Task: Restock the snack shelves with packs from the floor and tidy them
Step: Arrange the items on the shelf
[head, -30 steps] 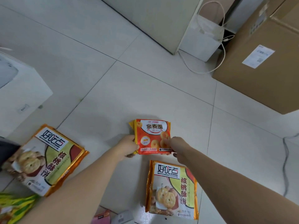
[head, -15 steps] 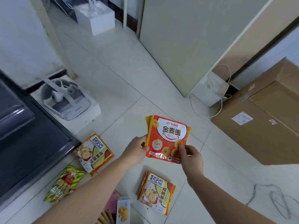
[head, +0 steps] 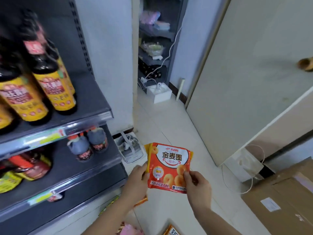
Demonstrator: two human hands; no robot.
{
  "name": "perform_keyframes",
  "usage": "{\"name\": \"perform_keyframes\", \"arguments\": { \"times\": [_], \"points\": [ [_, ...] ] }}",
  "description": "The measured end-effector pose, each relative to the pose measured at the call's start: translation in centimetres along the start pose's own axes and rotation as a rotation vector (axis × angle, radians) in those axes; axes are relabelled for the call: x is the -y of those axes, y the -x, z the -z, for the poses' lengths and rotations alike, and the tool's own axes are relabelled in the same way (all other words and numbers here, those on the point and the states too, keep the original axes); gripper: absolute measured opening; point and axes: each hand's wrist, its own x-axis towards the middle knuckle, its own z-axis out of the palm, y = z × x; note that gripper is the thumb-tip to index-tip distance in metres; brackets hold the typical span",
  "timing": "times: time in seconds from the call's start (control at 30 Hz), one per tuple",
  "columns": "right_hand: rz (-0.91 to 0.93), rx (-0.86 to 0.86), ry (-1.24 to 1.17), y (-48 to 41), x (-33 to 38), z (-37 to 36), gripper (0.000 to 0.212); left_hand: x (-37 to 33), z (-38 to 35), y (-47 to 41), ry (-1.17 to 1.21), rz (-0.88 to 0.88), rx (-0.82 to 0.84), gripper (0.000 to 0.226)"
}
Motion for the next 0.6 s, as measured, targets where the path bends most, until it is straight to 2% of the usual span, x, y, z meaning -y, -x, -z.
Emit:
{"name": "perform_keyframes", "arguments": {
  "times": [0.1, 0.23, 0.37, 0.6],
  "points": [
    [0.124, 0.069, -0.017, 2.7, 4.9, 0.1, 0.017, -2.9, 4.7, 5.0, 0.116, -0.036, -0.154, 0.029],
    [0.285, 0.149, -0.026, 7.4, 11.0, -0.3, 0.022, -4.8, 10.5, 11.8, 0.124, -0.066, -0.328, 0.03],
    [0.412, 0.272, -0.047, 13.1, 16.1, -1.6, 0.025, -4.6, 16.0, 18.4, 0.092, -0.021, -0.5, 0.029],
    [0.678, 0.498, -0.136, 26.0, 23.6, -6.1, 0.015, -1.1, 25.5, 31.8, 0.104, 0.051, -0.768, 0.03]
  ]
}}
